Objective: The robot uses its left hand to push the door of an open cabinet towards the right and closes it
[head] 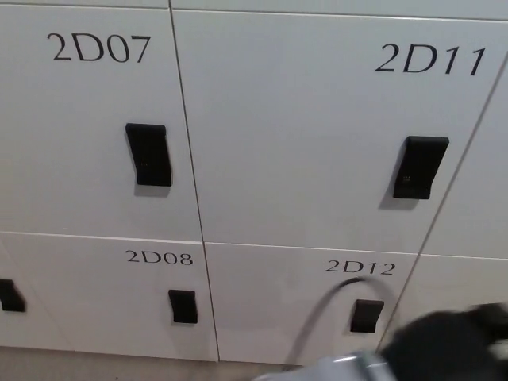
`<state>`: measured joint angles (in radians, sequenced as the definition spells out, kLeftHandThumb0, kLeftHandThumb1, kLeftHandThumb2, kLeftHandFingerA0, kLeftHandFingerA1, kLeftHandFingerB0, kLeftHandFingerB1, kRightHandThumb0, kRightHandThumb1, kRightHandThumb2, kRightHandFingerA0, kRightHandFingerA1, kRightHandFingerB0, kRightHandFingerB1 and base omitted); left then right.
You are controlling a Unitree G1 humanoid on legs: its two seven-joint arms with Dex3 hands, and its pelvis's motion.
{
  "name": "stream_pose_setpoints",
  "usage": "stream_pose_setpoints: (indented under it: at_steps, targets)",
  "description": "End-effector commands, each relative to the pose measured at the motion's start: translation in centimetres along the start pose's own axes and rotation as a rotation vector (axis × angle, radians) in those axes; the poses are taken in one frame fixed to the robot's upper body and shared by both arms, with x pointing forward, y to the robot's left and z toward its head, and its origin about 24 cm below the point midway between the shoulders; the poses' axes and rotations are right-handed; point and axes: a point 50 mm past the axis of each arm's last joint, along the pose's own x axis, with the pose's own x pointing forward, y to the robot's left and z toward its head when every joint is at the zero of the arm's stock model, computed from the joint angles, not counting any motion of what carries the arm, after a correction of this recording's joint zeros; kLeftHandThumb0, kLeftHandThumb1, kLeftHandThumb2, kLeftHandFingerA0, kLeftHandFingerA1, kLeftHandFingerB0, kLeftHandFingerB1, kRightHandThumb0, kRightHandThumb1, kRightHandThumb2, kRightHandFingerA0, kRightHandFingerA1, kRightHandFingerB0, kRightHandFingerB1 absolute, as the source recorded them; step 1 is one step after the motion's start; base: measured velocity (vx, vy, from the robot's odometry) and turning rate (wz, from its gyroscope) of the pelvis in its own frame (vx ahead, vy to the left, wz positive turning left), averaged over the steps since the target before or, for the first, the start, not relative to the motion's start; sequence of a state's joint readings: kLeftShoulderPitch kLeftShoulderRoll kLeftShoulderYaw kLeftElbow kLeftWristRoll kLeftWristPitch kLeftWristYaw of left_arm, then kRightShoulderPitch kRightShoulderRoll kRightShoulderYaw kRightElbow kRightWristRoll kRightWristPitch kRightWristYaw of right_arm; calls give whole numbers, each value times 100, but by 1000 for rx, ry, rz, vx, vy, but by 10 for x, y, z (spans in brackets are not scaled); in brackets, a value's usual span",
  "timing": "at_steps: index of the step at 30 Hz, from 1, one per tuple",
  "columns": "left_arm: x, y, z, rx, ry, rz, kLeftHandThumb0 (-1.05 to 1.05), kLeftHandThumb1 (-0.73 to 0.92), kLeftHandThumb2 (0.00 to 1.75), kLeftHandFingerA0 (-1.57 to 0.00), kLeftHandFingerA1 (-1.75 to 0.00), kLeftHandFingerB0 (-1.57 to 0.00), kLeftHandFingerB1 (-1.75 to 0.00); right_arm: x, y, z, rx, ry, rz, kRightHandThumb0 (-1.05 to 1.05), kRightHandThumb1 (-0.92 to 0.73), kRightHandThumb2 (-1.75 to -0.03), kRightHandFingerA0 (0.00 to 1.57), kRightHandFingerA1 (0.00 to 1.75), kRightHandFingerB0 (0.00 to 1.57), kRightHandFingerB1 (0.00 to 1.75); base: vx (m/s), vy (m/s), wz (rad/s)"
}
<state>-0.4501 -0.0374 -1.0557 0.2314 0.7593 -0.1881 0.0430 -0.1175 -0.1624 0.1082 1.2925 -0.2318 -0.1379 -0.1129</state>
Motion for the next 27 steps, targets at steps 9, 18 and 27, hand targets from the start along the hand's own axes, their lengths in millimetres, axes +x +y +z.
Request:
stream_pose_setpoints:
  at_steps: [9,18,27]
  targets:
    - [-302,-75,-140,-338,1197,79,-55,67,103,-37,-54,-24,-47,0,-15,-7,32,24,-45,-42,-82,-65,51,40,46,37,0,0,0]
    - [-377,-92,-122,-537,1522,263,-53,79,64,-46,-37,-41,-35,4,-17,7,36,-1,-50,-45,-64,-99,50,59,39,53,0,0,0]
    - [-396,-108,-109,-710,1623,341,-56,82,65,-49,-37,-37,-33,6,-19,20,28,-40,-48,-45,-65,-100,48,58,39,53,0,0,0]
